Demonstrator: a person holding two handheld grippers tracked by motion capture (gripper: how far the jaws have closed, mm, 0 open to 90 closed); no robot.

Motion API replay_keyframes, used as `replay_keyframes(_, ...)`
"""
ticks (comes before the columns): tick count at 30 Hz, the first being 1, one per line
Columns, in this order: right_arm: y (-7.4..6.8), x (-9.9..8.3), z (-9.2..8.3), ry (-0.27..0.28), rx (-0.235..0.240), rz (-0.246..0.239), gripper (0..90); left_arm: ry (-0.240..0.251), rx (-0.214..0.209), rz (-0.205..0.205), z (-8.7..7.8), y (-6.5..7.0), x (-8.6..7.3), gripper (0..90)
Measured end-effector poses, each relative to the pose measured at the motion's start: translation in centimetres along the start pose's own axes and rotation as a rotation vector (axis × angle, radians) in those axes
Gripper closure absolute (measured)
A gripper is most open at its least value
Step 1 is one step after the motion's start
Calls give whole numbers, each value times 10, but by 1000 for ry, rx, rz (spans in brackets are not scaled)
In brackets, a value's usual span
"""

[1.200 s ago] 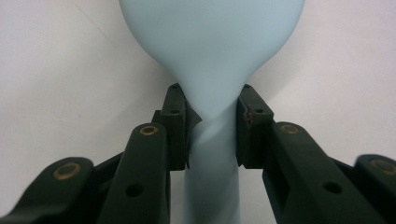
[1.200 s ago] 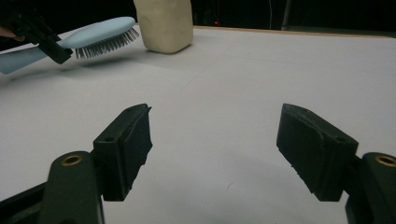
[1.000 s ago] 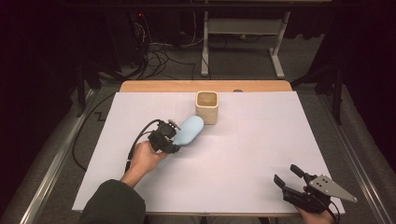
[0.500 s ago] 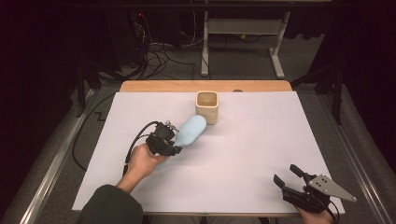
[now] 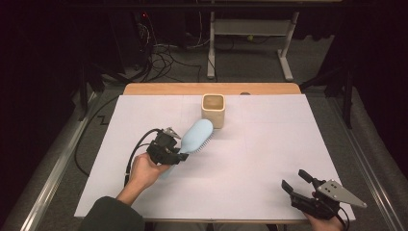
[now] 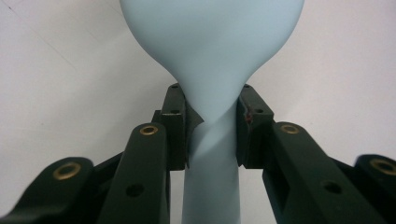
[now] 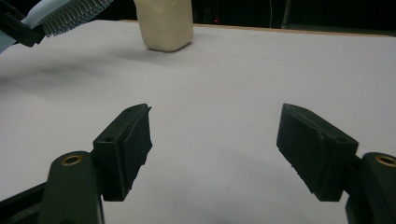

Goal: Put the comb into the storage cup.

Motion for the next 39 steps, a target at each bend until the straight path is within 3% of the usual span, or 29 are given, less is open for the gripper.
replay_keyframes(17, 0, 0, 0, -5, -1, 2, 264, 60, -20, 7, -9, 3, -20, 697)
replay_keyframes(39, -1, 0, 2, -17, 1, -6, 262, 154, -21, -37, -28, -5, -53, 696)
Point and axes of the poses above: each handheld gripper's, and its own axes: z roughly forward along the jaws, x roughly out of its top, y roughly to its right, the point moved 2 cm from there along z, roughly forward along the jaws, and after that the axes turned 9 degrees about -z, right-handed, at the moved point
